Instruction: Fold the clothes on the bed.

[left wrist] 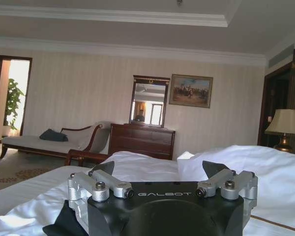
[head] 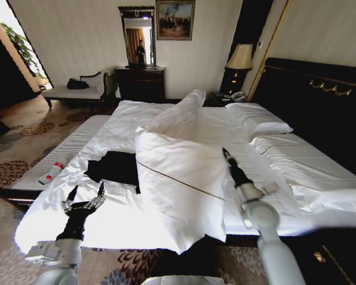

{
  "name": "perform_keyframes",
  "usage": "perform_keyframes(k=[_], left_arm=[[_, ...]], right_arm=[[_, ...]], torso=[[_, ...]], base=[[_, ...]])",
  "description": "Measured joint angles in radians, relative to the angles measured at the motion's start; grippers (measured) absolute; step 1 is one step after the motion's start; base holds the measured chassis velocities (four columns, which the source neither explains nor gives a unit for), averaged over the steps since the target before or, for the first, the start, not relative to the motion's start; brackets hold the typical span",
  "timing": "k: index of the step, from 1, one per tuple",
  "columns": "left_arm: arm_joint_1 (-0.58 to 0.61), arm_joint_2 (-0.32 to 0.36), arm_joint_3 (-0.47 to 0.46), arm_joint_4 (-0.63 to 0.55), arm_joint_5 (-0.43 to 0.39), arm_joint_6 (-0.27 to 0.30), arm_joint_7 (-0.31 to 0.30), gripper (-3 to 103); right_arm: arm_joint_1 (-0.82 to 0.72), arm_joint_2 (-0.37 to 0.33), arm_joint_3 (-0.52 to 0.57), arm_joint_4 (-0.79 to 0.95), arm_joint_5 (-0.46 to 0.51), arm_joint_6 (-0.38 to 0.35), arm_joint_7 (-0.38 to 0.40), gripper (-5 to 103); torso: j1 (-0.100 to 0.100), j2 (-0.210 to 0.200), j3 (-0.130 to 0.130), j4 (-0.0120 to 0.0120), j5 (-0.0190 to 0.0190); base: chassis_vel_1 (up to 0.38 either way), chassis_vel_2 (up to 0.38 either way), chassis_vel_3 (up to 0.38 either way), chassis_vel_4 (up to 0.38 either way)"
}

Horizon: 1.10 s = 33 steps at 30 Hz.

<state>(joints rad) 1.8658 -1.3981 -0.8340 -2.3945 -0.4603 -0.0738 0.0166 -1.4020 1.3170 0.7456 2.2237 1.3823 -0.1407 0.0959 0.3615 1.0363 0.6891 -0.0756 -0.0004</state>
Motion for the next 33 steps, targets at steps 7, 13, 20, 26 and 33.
perform_keyframes(k=[7, 13, 20, 26, 33], left_arm=[[-0.026, 0.042, 0.033, 0.02, -0.03, -0.006, 0.001, 100], [-0.066, 0.105, 0.049, 0.037, -0.087, -0.002, 0.002, 100], [-0.087, 0.139, 0.056, 0.057, -0.118, -0.006, 0.002, 100], [-0.116, 0.154, 0.053, 0.077, -0.138, -0.01, 0.002, 100], [-0.132, 0.151, 0.062, 0.089, -0.141, -0.012, 0.002, 100]], right_arm=[[-0.214, 0.008, 0.148, 0.128, -0.009, 0.001, 0.026, 1], [-0.416, 0.046, 0.269, 0.264, -0.024, 0.025, 0.031, 1], [-0.493, 0.1, 0.382, 0.287, -0.008, 0.062, 0.058, 1], [-0.539, 0.142, 0.445, 0.285, 0.001, 0.097, 0.132, 1], [-0.56, 0.184, 0.499, 0.281, -0.01, 0.167, 0.281, 1]], torso=[[0.0, 0.0, 0.0, 0.0002, 0.0], [0.0, 0.0, 0.0, -0.0002, -0.0005], [0.0, 0.0, 0.0, 0.0003, -0.0001], [0.0, 0.0, 0.0, 0.0003, -0.0003], [0.0, 0.0, 0.0, 0.0001, -0.0001]], base=[[0.0, 0.0, 0.0, 0.0], [0.0, 0.0, 0.0, 0.0], [0.0, 0.0, 0.0, 0.0], [0.0, 0.0, 0.0, 0.0], [0.0, 0.0, 0.0, 0.0]])
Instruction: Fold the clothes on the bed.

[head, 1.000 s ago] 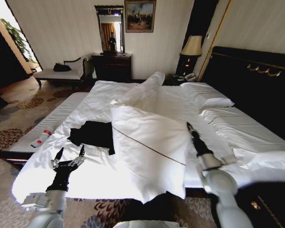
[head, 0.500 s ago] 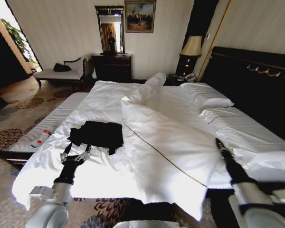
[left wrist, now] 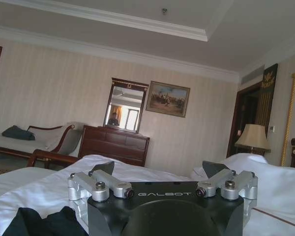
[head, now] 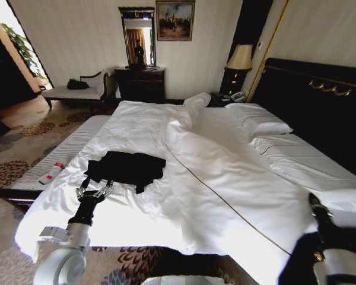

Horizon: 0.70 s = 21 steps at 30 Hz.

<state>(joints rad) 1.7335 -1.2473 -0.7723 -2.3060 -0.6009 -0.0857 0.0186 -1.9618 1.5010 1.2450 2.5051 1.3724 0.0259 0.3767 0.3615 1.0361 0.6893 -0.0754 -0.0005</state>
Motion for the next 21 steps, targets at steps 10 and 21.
perform_keyframes(k=[10, 21], left_arm=[[-0.02, -0.004, 0.017, 0.012, -0.002, -0.005, 0.0, 100], [-0.041, 0.01, 0.025, 0.047, -0.013, -0.012, 0.0, 100]], right_arm=[[-0.036, 0.066, 0.099, -0.003, -0.048, 0.127, 0.289, 1], [-0.097, 0.11, 0.061, -0.063, -0.194, 0.17, 0.486, 1]], torso=[[0.0, 0.0, 0.0, -0.0006, -0.0001], [0.0, 0.0, 0.0, 0.0002, 0.0]], base=[[0.0, 0.0, 0.0, 0.0], [0.0, 0.0, 0.0, 0.0]])
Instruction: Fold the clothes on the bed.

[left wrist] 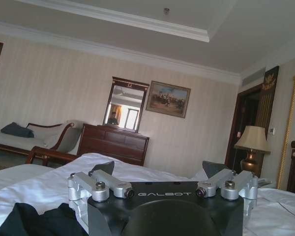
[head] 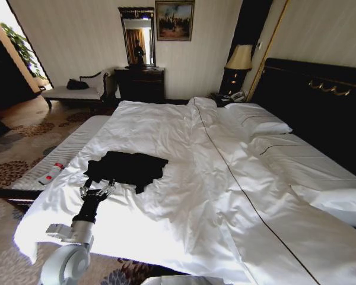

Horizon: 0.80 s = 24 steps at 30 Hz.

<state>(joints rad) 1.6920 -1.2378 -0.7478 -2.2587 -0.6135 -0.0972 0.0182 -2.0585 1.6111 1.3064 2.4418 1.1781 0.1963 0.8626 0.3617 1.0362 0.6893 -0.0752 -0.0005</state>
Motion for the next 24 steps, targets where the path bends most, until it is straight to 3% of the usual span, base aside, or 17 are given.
perform_keyframes(k=[6, 11, 18, 24], left_arm=[[-0.032, 0.005, 0.005, 0.022, -0.008, -0.001, -0.001, 100], [-0.035, 0.006, 0.006, 0.024, -0.011, 0.002, -0.001, 100], [-0.035, 0.015, -0.005, 0.032, -0.012, 0.003, -0.002, 100], [-0.029, 0.009, -0.009, 0.032, -0.011, 0.006, -0.002, 100]], right_arm=[[-0.017, -0.002, -0.023, -0.127, -0.055, -0.001, 0.087, 1], [-0.013, -0.003, -0.052, -0.215, -0.079, 0.005, 0.093, 1], [0.017, -0.002, -0.157, -0.254, -0.139, 0.011, 0.096, 1], [0.035, -0.002, -0.24, -0.348, -0.202, 0.008, 0.089, 1]], torso=[[0.0, 0.0, 0.0, 0.0006, 0.0001], [0.0, 0.0, 0.0, 0.0006, 0.0002], [0.0, 0.0, 0.0, -0.002, -0.0005], [0.0, 0.0, 0.0, -0.0003, -0.0005]], base=[[0.0, 0.0, 0.0, 0.0], [0.0, 0.0, 0.0, 0.0], [0.0, 0.0, 0.0, 0.0], [0.0, 0.0, 0.0, 0.0]])
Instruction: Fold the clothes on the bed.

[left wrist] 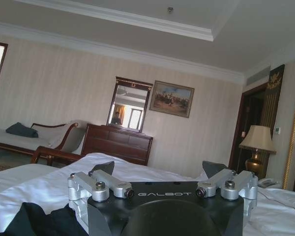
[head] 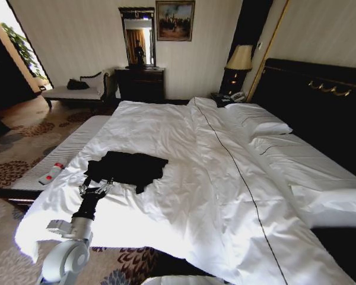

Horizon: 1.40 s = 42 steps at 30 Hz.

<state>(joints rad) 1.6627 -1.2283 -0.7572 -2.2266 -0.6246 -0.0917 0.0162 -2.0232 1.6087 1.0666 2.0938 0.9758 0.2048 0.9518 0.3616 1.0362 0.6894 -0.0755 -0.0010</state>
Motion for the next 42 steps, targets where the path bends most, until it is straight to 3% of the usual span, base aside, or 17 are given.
perform_keyframes(k=[7, 14, 22, 25, 30, 31, 32, 35, 36, 39, 40, 42], left_arm=[[0.0, -0.005, -0.008, 0.006, 0.004, 0.006, -0.002, 100], [0.016, -0.008, -0.012, -0.018, 0.026, 0.02, -0.004, 100], [0.054, -0.008, -0.028, -0.041, 0.044, 0.021, -0.005, 100], [0.069, -0.018, -0.03, -0.055, 0.056, 0.021, -0.005, 100], [0.08, -0.028, -0.033, -0.067, 0.062, 0.021, -0.005, 100], [0.085, -0.033, -0.035, -0.072, 0.065, 0.021, -0.005, 100], [0.085, -0.033, -0.035, -0.072, 0.065, 0.021, -0.005, 100], [0.095, -0.041, -0.04, -0.081, 0.072, 0.021, -0.005, 100], [0.095, -0.041, -0.04, -0.081, 0.072, 0.021, -0.005, 100], [0.107, -0.052, -0.047, -0.095, 0.078, 0.021, -0.009, 100], [0.107, -0.052, -0.047, -0.095, 0.078, 0.021, -0.009, 100], [0.115, -0.055, -0.054, -0.102, 0.079, 0.024, -0.014, 100]], right_arm=[[0.073, -0.002, -0.038, -0.2, -0.016, 0.007, -0.009, 1], [0.163, -0.007, -0.049, -0.374, -0.045, 0.034, -0.039, 1], [0.198, -0.063, -0.01, -0.398, -0.033, 0.019, -0.04, -2], [0.184, -0.071, 0.004, -0.345, -0.041, 0.008, -0.036, 12], [0.149, -0.069, 0.014, -0.263, -0.036, -0.004, -0.013, 22], [0.118, -0.061, 0.02, -0.193, -0.011, -0.016, 0.008, 33], [0.118, -0.061, 0.02, -0.193, -0.011, -0.016, 0.008, 33], [0.042, -0.042, 0.032, 0.017, 0.076, -0.058, 0.066, 44], [0.042, -0.042, 0.032, 0.017, 0.076, -0.058, 0.066, 44], [-0.001, -0.044, 0.077, 0.168, 0.086, -0.082, 0.093, 61], [-0.001, -0.044, 0.077, 0.168, 0.086, -0.082, 0.093, 61], [0.012, -0.066, 0.103, 0.202, 0.077, -0.092, 0.083, 72]], torso=[[0.0, 0.0, 0.0, 0.0015, 0.0001], [0.0, 0.0, 0.0, 0.0006, 0.0006], [0.0, 0.0, 0.0, -0.0015, 0.0008], [0.0, 0.0, 0.0, -0.002, 0.0008], [0.0, 0.0, 0.0, -0.0013, 0.0007], [0.0, 0.0, 0.0, -0.0016, 0.0004], [0.0, 0.0, 0.0, -0.0016, 0.0004], [0.0, 0.0, 0.0, -0.0002, 0.0001], [0.0, 0.0, 0.0, -0.0002, 0.0001], [0.0, 0.0, 0.0, -0.0003, 0.0], [0.0, 0.0, 0.0, -0.0003, 0.0], [0.0, 0.0, 0.0, -0.0003, 0.0005]], base=[[0.0, 0.0, 0.0, 0.0], [0.0, 0.0, 0.0, 0.0], [0.0, 0.0, 0.0, 0.0], [0.0, 0.0, 0.0, 0.0], [0.0, 0.0, 0.0, 0.0], [0.0, 0.0, 0.0, 0.0], [0.0, 0.0, 0.0, 0.0], [0.0, 0.0, 0.0, 0.0], [0.0, 0.0, 0.0, 0.0], [0.0, 0.0, 0.0, 0.0], [0.0, 0.0, 0.0, 0.0], [0.0, 0.0, 0.0, 0.0]])
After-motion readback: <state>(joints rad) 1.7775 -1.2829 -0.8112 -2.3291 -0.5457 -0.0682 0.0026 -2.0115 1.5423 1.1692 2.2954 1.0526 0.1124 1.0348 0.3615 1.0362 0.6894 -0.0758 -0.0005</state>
